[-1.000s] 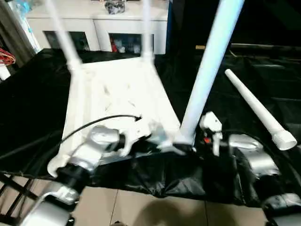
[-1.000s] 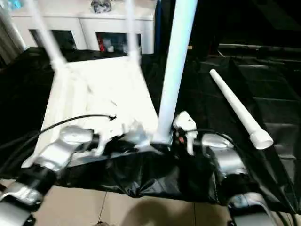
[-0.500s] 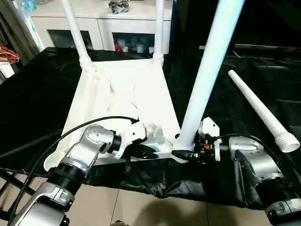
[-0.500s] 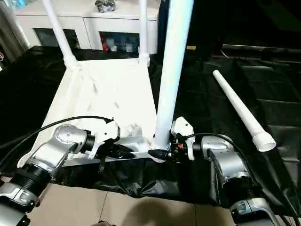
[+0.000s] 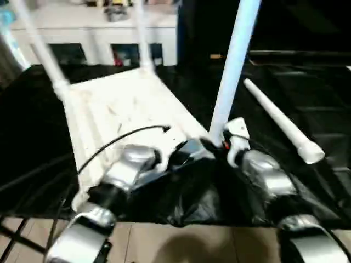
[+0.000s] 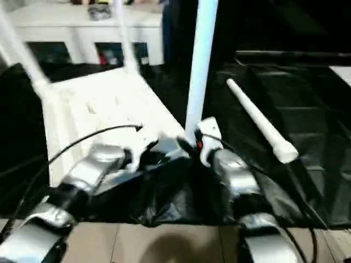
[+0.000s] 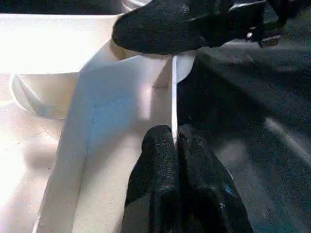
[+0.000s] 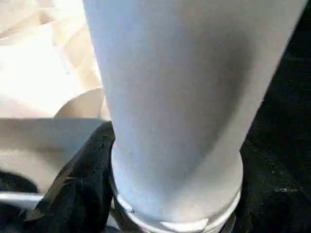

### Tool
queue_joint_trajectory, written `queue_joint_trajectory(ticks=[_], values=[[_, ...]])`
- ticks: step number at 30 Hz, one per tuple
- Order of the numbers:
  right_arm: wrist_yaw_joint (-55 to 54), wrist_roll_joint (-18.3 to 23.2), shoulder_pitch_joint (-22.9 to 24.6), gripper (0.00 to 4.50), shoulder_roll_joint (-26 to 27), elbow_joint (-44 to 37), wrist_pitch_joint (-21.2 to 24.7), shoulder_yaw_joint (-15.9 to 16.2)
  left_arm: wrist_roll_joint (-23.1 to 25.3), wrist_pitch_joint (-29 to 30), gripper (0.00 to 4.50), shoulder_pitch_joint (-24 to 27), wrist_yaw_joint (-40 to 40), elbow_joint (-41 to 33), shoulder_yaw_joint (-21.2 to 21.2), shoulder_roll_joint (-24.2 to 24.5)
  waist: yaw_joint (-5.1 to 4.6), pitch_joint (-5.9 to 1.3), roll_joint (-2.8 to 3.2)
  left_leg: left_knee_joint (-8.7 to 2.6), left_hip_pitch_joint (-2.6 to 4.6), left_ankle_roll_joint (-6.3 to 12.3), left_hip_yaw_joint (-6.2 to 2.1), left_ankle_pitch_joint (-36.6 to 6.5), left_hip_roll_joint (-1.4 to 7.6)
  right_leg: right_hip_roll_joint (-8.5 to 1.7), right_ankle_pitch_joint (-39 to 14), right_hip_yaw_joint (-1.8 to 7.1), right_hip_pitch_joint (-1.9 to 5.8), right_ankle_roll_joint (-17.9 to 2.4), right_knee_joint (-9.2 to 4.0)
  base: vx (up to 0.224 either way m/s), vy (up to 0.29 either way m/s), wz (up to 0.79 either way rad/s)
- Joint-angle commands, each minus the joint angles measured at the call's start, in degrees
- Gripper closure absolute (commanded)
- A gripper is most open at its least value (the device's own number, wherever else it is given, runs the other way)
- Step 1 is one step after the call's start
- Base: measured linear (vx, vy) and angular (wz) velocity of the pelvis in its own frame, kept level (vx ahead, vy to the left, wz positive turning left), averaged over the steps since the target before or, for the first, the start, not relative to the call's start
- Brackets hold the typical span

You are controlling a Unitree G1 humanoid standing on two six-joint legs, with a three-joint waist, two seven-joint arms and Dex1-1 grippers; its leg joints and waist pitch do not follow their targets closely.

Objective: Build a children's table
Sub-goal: Rotate leg to tighten

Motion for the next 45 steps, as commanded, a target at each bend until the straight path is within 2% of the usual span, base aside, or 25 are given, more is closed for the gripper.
queue_joint_trajectory(ticks=[1,2,4,7,13,15,17,23,25,27,28,30,33,34,41,45], values=[[1.8,-0.4,-0.3,1.17,4.6,2.2,0.5,2.7,-0.2,-1.7,4.50,-2.0,1.7,-0.1,0.0,-3.1,0.14,-3.66,-0.52,-4.15,0.52,2.53,-0.87,-21.2,1.32,-3.52,-28.2,1.92,2.25,-7.6,-6.04,0.000,0.000,0.00],[1.8,-0.4,-0.3,1.17,4.6,2.2,0.5,2.7,-0.2,-1.7,4.50,-2.0,1.7,-0.1,0.0,-3.1,0.14,-3.66,-0.52,-4.15,0.52,2.53,-0.87,-21.2,1.32,-3.52,-28.2,1.92,2.25,-7.6,-6.04,0.000,0.000,0.00],[2.7,-0.2,-0.8,0.96,4.7,3.3,-0.3,2.5,0.1,-2.5,4.50,-1.7,1.0,-0.3,-0.5,-3.0,0.06,-3.71,-0.42,-4.18,0.38,2.96,-0.78,-21.0,1.38,-3.59,-26.2,2.07,2.38,-8.9,-5.72,0.000,0.000,0.00],[6.0,-0.4,-0.4,0.67,2.4,2.5,-2.0,3.3,-0.2,-3.5,4.50,-0.5,-2.1,-1.7,-1.3,-1.1,0.04,-3.73,-0.41,-4.16,0.35,3.22,-0.71,-21.2,1.38,-3.63,-25.5,2.16,2.49,-9.3,-5.66,0.000,0.000,0.00],[19.3,0.3,2.2,0.67,-3.3,-2.1,-2.4,5.2,-1.8,-6.8,4.50,2.1,-11.3,-5.2,-2.7,3.4,0.37,-3.94,-0.38,-4.13,0.09,4.76,-0.50,-18.5,1.66,-3.65,-19.8,2.51,2.92,-11.6,-4.97,0.000,0.000,0.00],[21.9,0.5,2.6,0.67,-4.5,-2.9,-2.5,5.6,-2.1,-6.9,4.50,2.6,-13.2,-6.1,-2.9,4.3,0.64,-3.99,-0.31,-4.11,0.18,4.89,-0.42,-17.3,1.80,-3.64,-18.3,2.59,2.90,-12.2,-4.76,0.000,0.000,0.00],[25.6,0.8,3.2,0.67,-6.2,-4.0,-2.9,6.2,-2.8,-6.7,4.50,3.1,-16.1,-7.2,-3.1,5.7,1.40,-3.97,-0.21,-4.10,0.31,4.94,-0.27,-16.6,1.97,-3.65,-18.1,2.64,2.82,-12.6,-4.61,0.000,0.000,0.00],[38.5,3.2,6.7,0.67,-11.6,-11.4,-0.5,8.5,-3.5,-8.4,4.50,4.4,-24.0,-8.9,-4.1,10.6,2.61,-4.01,-0.44,-4.29,0.42,4.90,-0.23,-16.0,2.26,-3.49,-17.2,2.70,2.88,-12.2,-4.31,0.000,0.000,0.00],[40.6,3.0,7.6,0.67,-12.9,-13.1,0.3,9.5,-3.5,-8.4,4.50,4.7,-25.5,-9.3,-4.4,11.8,3.06,-3.86,-0.43,-4.38,0.65,4.56,-0.18,-16.5,2.33,-3.58,-18.7,2.80,2.63,-11.9,-4.43,0.000,0.000,0.00],[41.7,3.1,8.1,0.67,-13.4,-14.0,0.7,9.8,-3.4,-8.3,4.50,4.9,-26.3,-9.6,-4.5,12.4,3.12,-3.79,-0.41,-4.47,0.60,3.98,-0.24,-17.0,2.29,-3.62,-20.1,2.80,2.61,-11.5,-4.56,0.000,0.000,0.00],[43.1,3.3,8.7,0.67,-13.9,-15.0,1.1,10.4,-3.7,-7.9,4.50,5.4,-27.9,-10.3,-4.8,13.3,3.17,-3.80,-0.76,-4.47,0.61,3.88,-0.22,-17.0,2.25,-3.69,-20.7,2.83,2.66,-11.1,-4.60,0.000,0.000,0.00],[44.2,3.5,9.1,0.98,-14.3,-15.9,1.7,10.8,-4.0,-7.5,4.50,5.7,-29.2,-11.0,-5.0,13.9,3.17,-3.80,-0.67,-4.48,0.54,3.73,-0.26,-16.8,2.26,-3.78,-21.6,2.86,2.62,-10.7,-4.64,0.000,0.000,0.00],[45.2,4.0,9.6,0.98,-14.5,-17.2,2.9,11.2,-4.4,-6.9,4.50,6.1,-30.3,-11.7,-5.2,14.4,3.20,-3.82,-0.69,-4.53,0.55,3.62,-0.25,-16.5,2.29,-3.69,-20.6,2.90,2.58,-11.0,-4.52,0.000,0.000,0.00],[45.5,4.2,10.0,1.16,-14.4,-18.0,3.4,11.4,-4.6,-6.6,4.50,6.3,-30.7,-12.1,-5.3,14.5,3.20,-3.80,-0.71,-4.55,0.55,3.62,-0.27,-16.6,2.34,-3.73,-20.5,2.90,2.58,-11.2,-4.47,0.000,0.000,0.00],[45.7,4.7,11.1,1.65,-13.9,-19.6,4.8,12.1,-4.7,-6.5,4.50,6.8,-29.5,-12.6,-4.8,13.5,3.22,-3.75,-0.96,-4.50,0.52,3.38,-0.26,-16.3,2.22,-3.81,-21.7,2.90,2.57,-10.5,-4.63,0.000,0.000,0.00],[40.8,4.0,11.5,1.71,-11.1,-18.7,4.2,11.2,-4.5,-5.0,4.50,6.5,-23.5,-12.0,-3.3,10.3,3.21,-3.63,-1.14,-4.49,0.69,3.00,-0.22,-16.8,2.20,-3.90,-23.6,2.92,2.40,-10.0,-4.83,0.000,0.000,0.00]])
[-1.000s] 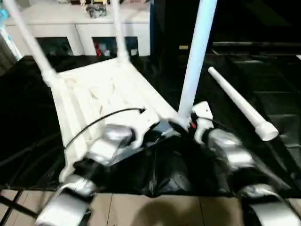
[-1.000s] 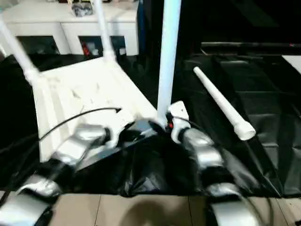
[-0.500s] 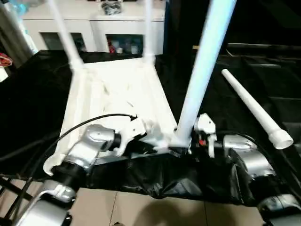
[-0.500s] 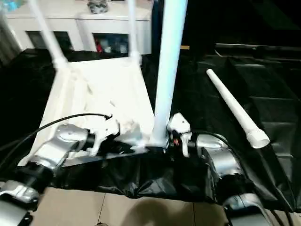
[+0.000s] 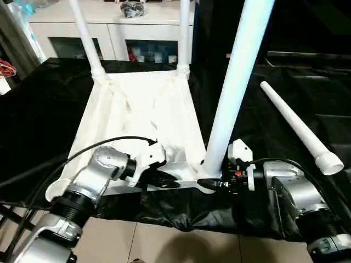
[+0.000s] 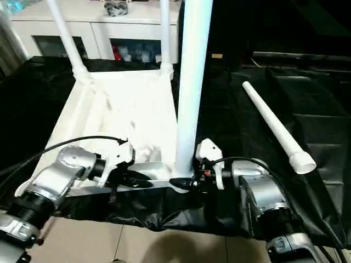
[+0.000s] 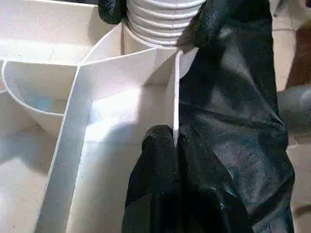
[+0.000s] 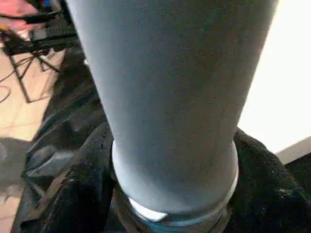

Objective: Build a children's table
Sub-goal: Rotate leg to tighten

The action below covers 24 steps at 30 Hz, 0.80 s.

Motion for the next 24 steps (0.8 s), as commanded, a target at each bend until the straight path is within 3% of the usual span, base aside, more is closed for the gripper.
queue_joint_trajectory(ticks=[1,3,4,5,6,8,9,11,14,15,19,22,23,24], values=[[-5.8,-0.8,-0.1,1.72,4.5,1.7,-0.6,1.4,-1.2,1.3,4.50,-1.1,6.0,-1.3,0.8,-4.7,-0.35,-3.40,-0.93,-4.20,0.82,2.70,-0.53,-17.4,2.15,-3.75,-24.9,2.82,2.33,-9.7,-5.18,0.000,0.000,0.00],[-9.2,-1.7,-0.9,1.73,5.5,3.1,-0.5,0.9,-0.8,1.9,4.50,-1.5,8.2,-0.9,1.3,-5.7,-0.96,-3.33,-1.00,-4.19,0.89,1.87,-0.70,-19.0,1.91,-3.78,-28.5,2.58,2.25,-8.3,-5.58,0.000,0.000,0.00],[-16.3,-3.5,-2.8,1.73,7.5,6.8,-1.4,-0.3,-0.1,2.7,4.50,-2.4,12.4,0.1,2.2,-7.5,-1.21,-3.27,-1.02,-4.20,0.80,1.62,-0.76,-19.2,1.87,-3.86,-29.2,2.52,2.21,-8.1,-5.65,0.000,0.000,0.00],[-23.6,-4.6,-4.7,1.73,9.6,10.5,-1.3,-1.7,0.9,3.6,4.50,-3.2,16.8,1.0,2.9,-9.3,-2.05,-3.04,-1.08,-4.21,0.46,0.93,-0.95,-20.1,1.63,-3.74,-31.2,2.15,2.32,-7.3,-5.70,0.000,0.000,0.00],[-23.6,-4.6,-4.7,1.73,9.6,10.5,-1.3,-1.7,0.9,3.6,4.50,-3.2,16.8,1.0,2.9,-9.3,-2.50,-3.01,-1.06,-4.19,0.57,0.56,-1.04,-20.8,1.47,-3.69,-32.8,1.94,2.24,-6.8,-5.97,0.000,0.000,0.00],[-33.5,-5.0,-7.5,1.73,13.1,15.8,-1.2,-4.0,2.6,5.0,4.50,-4.3,23.8,2.0,3.9,-11.8,-3.36,-3.12,-1.11,-3.97,0.45,0.61,-1.26,-21.5,1.30,-3.89,-34.8,1.60,2.29,-5.0,-6.48,0.000,0.000,0.00],[-36.2,-4.9,-8.3,1.73,14.3,17.3,-1.4,-4.6,2.9,5.5,4.50,-4.7,25.7,2.3,4.3,-12.7,-3.62,-3.01,-0.79,-3.95,0.75,0.77,-1.26,-22.3,1.19,-3.82,-35.5,1.46,1.98,-4.9,-6.75,0.000,0.000,0.00],[-38.1,-4.9,-8.8,1.74,15.2,18.3,-1.5,-5.2,3.1,5.9,4.50,-5.0,27.1,2.4,4.6,-13.3,-4.20,-3.20,-1.04,-3.57,1.03,1.16,-1.17,-23.2,0.91,-3.67,-36.1,1.16,1.80,-4.6,-7.13,0.000,0.000,0.00],[-42.3,-5.9,-10.7,1.74,18.7,21.4,-4.3,-5.8,3.4,6.2,4.50,-5.7,30.7,1.9,5.0,-16.0,-4.37,-3.53,-1.04,-4.02,0.39,2.42,-1.15,-21.1,1.36,-3.66,-29.9,1.55,2.19,-6.6,-6.41,0.000,0.000,0.00],[-41.4,-5.4,-11.1,1.18,19.2,22.1,-5.0,-6.3,3.5,5.9,4.50,-5.7,30.5,2.0,4.9,-16.4,-4.36,-3.54,-1.01,-4.04,0.38,2.66,-1.11,-21.0,1.40,-3.66,-28.9,1.64,2.18,-7.0,-6.31,0.000,0.000,0.00],[-38.8,-4.2,-11.6,0.82,19.0,22.4,-5.5,-6.7,3.1,5.0,4.50,-5.3,29.1,1.9,4.4,-16.2,-4.06,-3.87,-0.91,-3.93,0.14,4.49,-0.72,-17.4,1.62,-3.62,-19.4,2.17,2.66,-11.2,-5.22,0.000,0.000,0.00],[-37.1,-4.8,-11.4,0.56,17.6,21.9,-7.0,-6.2,2.8,3.7,4.50,-4.3,26.3,1.0,3.5,-14.9,-3.90,-3.87,-0.93,-3.89,0.04,4.87,-0.63,-16.7,1.57,-3.75,-19.1,2.14,2.87,-11.6,-5.14,0.000,0.000,0.00],[-36.4,-4.8,-11.3,0.56,17.1,21.7,-7.3,-6.1,2.6,3.3,4.50,-4.0,25.5,0.8,3.4,-14.6,-3.85,-3.85,-0.54,-3.87,0.13,4.87,-0.65,-16.8,1.55,-3.79,-19.4,2.14,2.86,-11.6,-5.18,0.000,0.000,0.00],[-33.1,-4.7,-10.8,0.56,15.6,20.6,-8.0,-5.6,2.2,3.1,4.50,-3.3,23.0,0.0,3.0,-13.4,-3.88,-3.89,-0.72,-3.86,0.05,5.05,-0.63,-16.6,1.55,-3.73,-19.3,2.11,3.01,-11.5,-5.19,0.000,0.000,0.00]])
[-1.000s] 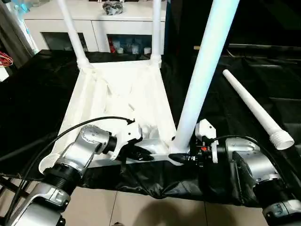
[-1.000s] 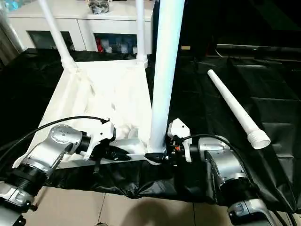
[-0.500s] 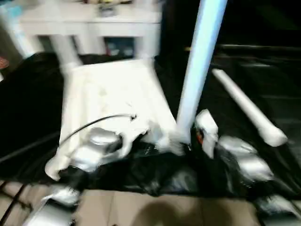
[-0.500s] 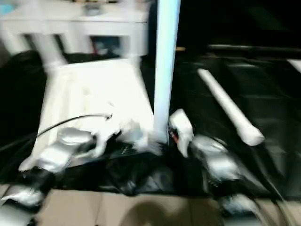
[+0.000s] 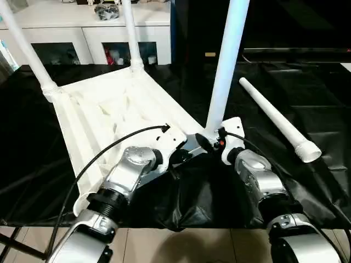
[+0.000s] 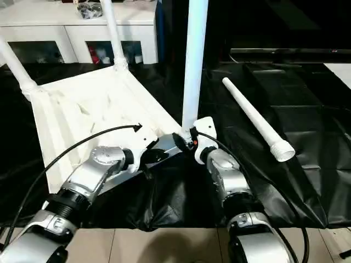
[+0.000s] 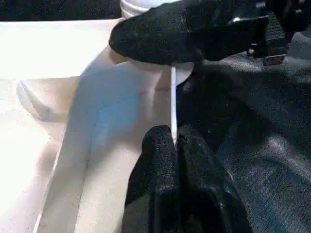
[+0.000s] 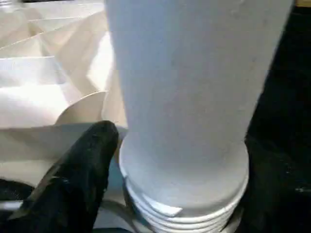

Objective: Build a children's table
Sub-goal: Rotate leg to tighten

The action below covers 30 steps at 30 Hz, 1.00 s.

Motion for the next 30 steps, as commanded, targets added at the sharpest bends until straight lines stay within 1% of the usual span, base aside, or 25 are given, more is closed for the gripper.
queue_joint_trajectory(ticks=[1,2,4,5,6,7,8,9,10,12,13,14,16,17,20,21,22,25,28,29,30], values=[[7.1,-0.1,0.7,0.56,0.2,-0.4,-0.3,3.8,-3.3,-3.7,4.50,0.3,-5.0,-3.7,-1.4,-0.4,0.62,-3.87,-0.68,-3.67,-0.08,4.97,-0.61,-16.4,1.79,-3.43,-19.4,2.47,3.22,-11.4,-4.64,0.000,0.000,0.00],[9.7,0.0,1.2,0.56,-0.8,-1.2,-0.4,4.2,-3.5,-4.0,4.50,0.6,-6.6,-4.0,-1.6,0.3,0.69,-3.92,-0.41,-3.66,-0.03,5.15,-0.57,-15.9,1.88,-3.42,-18.3,2.58,3.18,-11.7,-4.52,0.000,0.000,0.00],[13.5,0.3,2.1,0.56,-2.4,-2.6,-0.4,4.8,-3.8,-4.8,4.50,1.0,-8.8,-4.3,-1.9,1.5,1.05,-3.94,-0.53,-3.64,0.03,5.42,-0.51,-15.3,1.93,-3.36,-17.3,2.61,3.21,-12.2,-4.40,0.000,0.000,0.00],[14.8,0.4,2.5,0.56,-3.0,-3.2,-0.4,5.1,-3.8,-5.1,4.50,1.2,-9.5,-4.4,-2.0,1.9,1.36,-3.99,-0.51,-3.65,0.15,5.54,-0.54,-15.0,2.05,-3.39,-16.5,2.65,3.23,-12.4,-4.28,0.000,0.000,0.00],[17.6,0.9,3.1,0.56,-4.2,-4.2,0.2,5.5,-4.1,-5.9,4.50,1.3,-11.0,-4.4,-2.1,2.7,1.29,-3.98,-0.39,-3.63,0.13,5.66,-0.46,-14.8,2.06,-3.31,-15.9,2.69,3.18,-12.6,-4.25,0.000,0.000,0.00],[20.3,1.1,3.9,0.56,-5.5,-5.3,0.5,6.0,-4.4,-6.4,4.50,1.4,-12.3,-4.4,-2.1,3.4,1.59,-4.01,-0.42,-3.62,0.30,5.85,-0.43,-14.7,2.10,-3.22,-15.4,2.67,3.21,-12.6,-4.30,0.000,0.000,0.00],[21.9,1.2,4.3,0.56,-6.3,-6.0,0.7,6.3,-4.5,-6.7,4.50,1.4,-13.1,-4.4,-2.1,3.8,1.80,-4.01,-0.44,-3.62,0.30,6.04,-0.35,-14.6,2.17,-3.16,-14.7,2.74,3.12,-13.0,-4.08,0.000,0.000,0.00],[23.5,1.4,4.7,0.56,-7.0,-6.7,0.8,6.5,-4.7,-6.8,4.50,1.4,-13.9,-4.4,-2.0,4.1,1.93,-3.99,-0.40,-3.66,0.23,5.98,-0.39,-14.4,2.22,-3.24,-14.8,2.71,3.21,-13.0,-4.02,0.000,0.000,0.00],[25.2,1.7,5.2,0.56,-7.7,-7.6,1.2,6.8,-4.9,-7.0,4.50,1.4,-14.8,-4.5,-2.1,4.5,2.21,-3.94,-0.33,-3.71,0.33,5.74,-0.35,-14.6,2.29,-3.23,-15.5,2.71,3.12,-12.9,-4.11,0.000,0.000,0.00],[28.7,2.5,5.9,0.56,-9.1,-9.3,1.8,7.1,-5.0,-7.3,4.50,1.4,-16.6,-4.4,-2.3,5.2,2.67,-3.86,-0.39,-3.73,0.51,5.50,-0.26,-15.3,2.27,-3.20,-16.8,2.73,3.13,-12.4,-4.28,0.000,0.000,0.00],[31.9,3.2,6.7,0.56,-10.4,-11.0,2.5,7.5,-5.3,-7.6,4.50,1.4,-18.7,-4.4,-2.5,6.0,2.95,-3.87,-0.34,-3.82,0.50,5.21,-0.33,-15.4,2.36,-3.18,-17.2,2.71,3.14,-12.1,-4.24,0.000,0.000,0.00],[33.2,3.5,7.0,0.56,-11.0,-11.9,3.0,7.8,-5.4,-7.7,4.50,1.4,-19.6,-4.5,-2.7,6.4,2.97,-3.90,-0.35,-3.79,0.38,5.19,-0.30,-15.2,2.33,-3.19,-17.0,2.74,3.17,-12.1,-4.18,0.000,0.000,0.00],[35.3,3.9,7.6,0.56,-12.0,-13.3,3.7,8.3,-5.7,-7.7,4.50,1.5,-21.1,-4.6,-2.9,7.0,3.25,-3.91,-0.33,-3.81,0.43,5.16,-0.30,-14.9,2.40,-3.16,-16.5,2.77,3.10,-12.0,-4.17,0.000,0.000,0.00],[37.5,4.4,8.4,0.56,-13.1,-15.2,4.6,9.0,-6.4,-7.6,4.50,1.8,-23.4,-5.1,-3.3,8.0,3.47,-3.95,-0.30,-3.81,0.51,5.21,-0.31,-14.6,2.42,-3.17,-16.2,2.78,3.10,-12.2,-4.08,0.000,0.000,0.00],[38.6,4.7,8.8,0.56,-13.6,-16.2,4.8,9.2,-6.6,-7.2,4.50,1.9,-24.8,-5.4,-3.6,8.7,3.79,-3.98,-0.30,-3.81,0.44,5.15,-0.27,-14.4,2.45,-3.23,-16.1,2.77,3.07,-12.3,-4.02,0.000,0.000,0.00],[38.7,4.7,8.8,0.73,-13.7,-16.3,4.7,9.1,-6.7,-7.1,4.50,2.0,-25.0,-5.5,-3.6,8.8,3.89,-3.95,-0.26,-3.84,0.56,4.84,-0.28,-14.5,2.50,-3.31,-16.6,2.81,2.97,-12.2,-4.08,0.000,0.000,0.00],[38.8,4.7,9.1,0.73,-13.7,-17.0,4.4,9.1,-6.9,-6.7,4.50,2.6,-27.9,-6.5,-4.4,10.0,4.04,-4.02,-0.33,-3.86,0.59,4.49,-0.31,-14.4,2.57,-3.38,-16.5,2.89,2.97,-12.2,-4.00,0.000,0.000,0.00],[39.8,5.1,9.5,0.83,-13.9,-17.7,5.3,9.3,-7.1,-6.1,4.50,3.0,-29.4,-7.1,-4.8,10.5,4.02,-4.03,-0.30,-3.87,0.48,4.53,-0.30,-13.9,2.51,-3.27,-15.4,2.88,3.00,-12.4,-3.84,0.000,0.000,0.00],[41.3,5.5,10.1,1.19,-14.2,-19.1,6.8,9.8,-7.4,-5.8,4.50,3.0,-30.0,-7.1,-4.8,10.6,4.15,-3.96,-0.30,-3.88,0.51,4.53,-0.29,-14.0,2.49,-3.29,-16.1,2.87,3.04,-12.2,-3.96,0.000,0.000,0.00],[41.4,5.6,10.2,1.19,-14.3,-19.4,7.0,9.9,-7.4,-5.8,4.50,3.1,-30.0,-7.2,-4.8,10.7,4.22,-4.02,-0.40,-3.84,0.50,4.44,-0.31,-13.8,2.52,-3.31,-16.1,2.88,3.05,-12.1,-3.88,0.000,0.000,0.00],[41.9,5.9,10.6,1.28,-14.5,-20.0,7.4,10.2,-7.5,-5.8,4.50,3.2,-30.0,-7.3,-4.9,10.8,4.27,-3.98,-0.36,-3.88,0.49,4.43,-0.32,-13.8,2.53,-3.30,-16.2,2.89,3.05,-12.0,-3.91,0.000,0.000,0.00]])
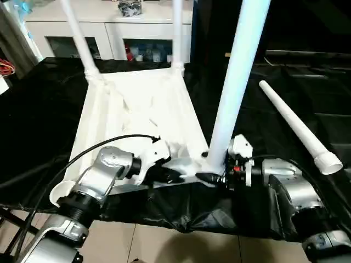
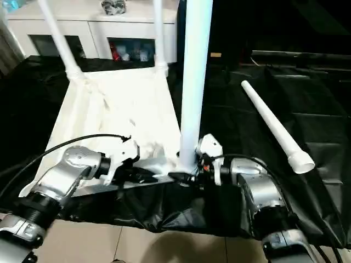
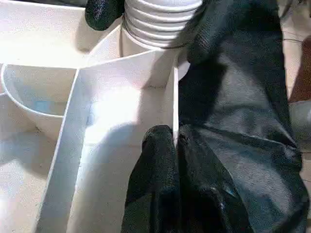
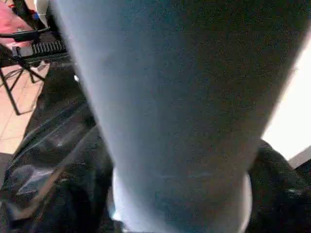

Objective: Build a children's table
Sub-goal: Rotate leg to tighten

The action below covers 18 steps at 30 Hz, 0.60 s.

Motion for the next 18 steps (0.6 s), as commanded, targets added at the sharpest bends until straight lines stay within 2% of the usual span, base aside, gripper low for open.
queue_joint_trajectory(ticks=[1,5,8,10,11,12,14,15,17,18], values=[[2.2,0.8,1.1,1.40,0.2,-2.0,1.4,2.1,-2.0,0.1,4.50,-0.2,-1.9,-2.9,-1.3,-0.8,-0.10,-3.94,-0.55,-3.86,0.81,4.37,-0.41,-14.2,2.47,-3.28,-16.9,2.78,2.92,-11.7,-4.00,0.000,0.000,0.00],[1.8,0.8,1.5,1.67,0.5,-2.2,1.6,2.2,-1.6,0.0,4.50,-0.1,-1.0,-2.8,-1.2,-1.1,0.04,-3.98,-0.52,-3.86,0.79,4.09,-0.47,-14.0,2.44,-3.36,-17.4,2.79,2.92,-11.3,-4.03,0.000,0.000,0.00],[-3.0,0.0,1.6,1.72,2.9,-1.3,2.2,1.5,0.1,-0.9,4.50,-1.3,5.2,-0.3,0.0,-3.1,0.02,-3.99,-0.50,-3.85,0.74,3.77,-0.53,-13.6,2.43,-3.34,-16.7,2.82,2.95,-11.3,-3.94,0.000,0.000,0.00],[-9.6,-2.2,0.9,1.74,5.2,1.2,0.7,0.9,1.2,-1.2,4.50,-2.2,10.2,1.6,1.1,-5.1,-0.33,-3.69,-0.64,-3.96,0.81,3.09,-0.52,-15.1,2.19,-3.42,-19.8,2.74,2.87,-10.4,-4.48,0.000,0.000,0.00],[-10.7,-2.6,0.8,1.74,5.6,1.6,0.6,0.7,1.4,-1.2,4.50,-2.4,10.9,1.9,1.3,-5.4,-0.61,-3.59,-0.64,-4.07,0.88,2.37,-0.64,-16.3,2.10,-3.44,-22.4,2.65,2.84,-9.6,-4.67,0.000,0.000,0.00],[-15.7,-4.0,-0.1,1.74,7.2,3.9,-0.2,0.2,2.1,-1.0,4.50,-3.0,14.1,2.9,1.9,-6.5,-0.80,-3.59,-0.68,-4.09,0.91,2.14,-0.72,-16.9,2.03,-3.40,-23.3,2.56,2.90,-9.3,-4.73,0.000,0.000,0.00],[-25.5,-5.6,-2.3,1.75,10.2,8.5,-0.5,-1.5,2.8,-0.2,4.50,-4.1,18.8,4.2,2.6,-8.4,-1.53,-3.37,-0.40,-4.07,1.20,1.02,-0.82,-19.0,1.80,-3.48,-27.6,2.44,2.54,-8.1,-5.26,0.000,0.000,0.00],[-31.7,-5.3,-4.3,1.76,12.6,11.8,-0.3,-3.3,3.3,0.7,4.50,-5.1,23.0,5.3,3.5,-10.0,-2.37,-3.14,-0.55,-4.13,0.93,0.46,-1.01,-20.2,1.65,-3.46,-29.7,2.17,2.58,-7.4,-5.41,0.000,0.000,0.00],[-37.7,-4.1,-7.0,1.76,15.6,15.7,0.1,-5.5,3.3,2.1,4.50,-6.2,28.5,6.3,5.0,-12.5,-2.82,-3.34,-0.56,-3.92,1.15,0.15,-1.17,-21.4,1.48,-3.48,-31.8,1.88,2.59,-6.4,-5.71,0.000,0.000,0.00],[-39.2,-4.0,-7.9,1.76,16.8,16.8,-0.3,-5.7,3.4,2.8,4.50,-6.5,31.0,6.4,5.7,-13.6,-3.21,-3.35,-0.23,-3.87,1.19,0.46,-1.25,-22.0,1.47,-3.48,-32.2,1.69,2.49,-5.8,-6.11,0.000,0.000,0.00]])
